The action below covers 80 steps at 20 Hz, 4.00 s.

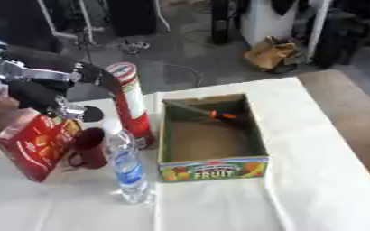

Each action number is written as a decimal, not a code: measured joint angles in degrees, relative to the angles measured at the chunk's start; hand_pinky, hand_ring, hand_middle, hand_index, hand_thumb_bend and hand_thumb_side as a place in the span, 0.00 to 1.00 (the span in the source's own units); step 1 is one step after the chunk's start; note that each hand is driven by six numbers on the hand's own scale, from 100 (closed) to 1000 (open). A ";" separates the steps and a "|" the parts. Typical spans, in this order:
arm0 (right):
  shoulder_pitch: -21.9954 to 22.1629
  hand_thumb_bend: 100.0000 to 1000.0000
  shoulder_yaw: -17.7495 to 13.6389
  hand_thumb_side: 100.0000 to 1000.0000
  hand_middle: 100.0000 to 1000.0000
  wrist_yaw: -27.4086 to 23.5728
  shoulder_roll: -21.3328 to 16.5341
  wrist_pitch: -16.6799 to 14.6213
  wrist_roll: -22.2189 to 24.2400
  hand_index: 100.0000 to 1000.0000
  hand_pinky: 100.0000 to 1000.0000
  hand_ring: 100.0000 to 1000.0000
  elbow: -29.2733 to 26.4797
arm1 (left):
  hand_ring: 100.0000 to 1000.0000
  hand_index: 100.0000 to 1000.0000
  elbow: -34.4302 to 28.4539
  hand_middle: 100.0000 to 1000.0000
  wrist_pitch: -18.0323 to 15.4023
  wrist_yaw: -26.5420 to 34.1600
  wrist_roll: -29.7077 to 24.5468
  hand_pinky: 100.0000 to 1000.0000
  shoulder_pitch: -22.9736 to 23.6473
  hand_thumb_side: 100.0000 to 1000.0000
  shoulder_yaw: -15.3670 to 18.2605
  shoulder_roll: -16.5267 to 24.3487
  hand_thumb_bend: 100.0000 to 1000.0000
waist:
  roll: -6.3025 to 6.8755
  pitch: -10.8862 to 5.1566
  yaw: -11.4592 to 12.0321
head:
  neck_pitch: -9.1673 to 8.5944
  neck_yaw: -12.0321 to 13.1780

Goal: Pick up objects on the table and place them in the box.

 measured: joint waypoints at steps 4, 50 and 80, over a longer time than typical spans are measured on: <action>-0.05 0.00 0.02 1.00 0.67 -0.01 0.00 0.00 0.00 0.72 0.71 0.82 0.00 | 1.00 1.00 0.79 1.00 -0.12 -0.14 0.02 1.00 0.00 1.00 -0.35 -0.46 0.31 | -0.01 0.04 -0.06 | -0.02 0.00; -0.28 0.00 0.33 1.00 0.67 -0.08 0.02 0.01 -0.01 0.71 0.71 0.82 0.00 | 1.00 1.00 6.02 1.00 0.00 1.08 0.00 1.00 2.51 1.00 -1.99 -2.98 0.28 | -0.41 0.61 -0.52 | -1.00 0.04; -0.48 0.00 0.33 1.00 0.67 -0.11 0.05 -0.05 0.05 0.71 0.71 0.82 0.00 | 1.00 1.00 7.39 1.00 -0.13 1.04 0.01 1.00 3.47 1.00 -2.00 -4.46 0.23 | -0.72 1.08 -0.64 | -1.52 0.23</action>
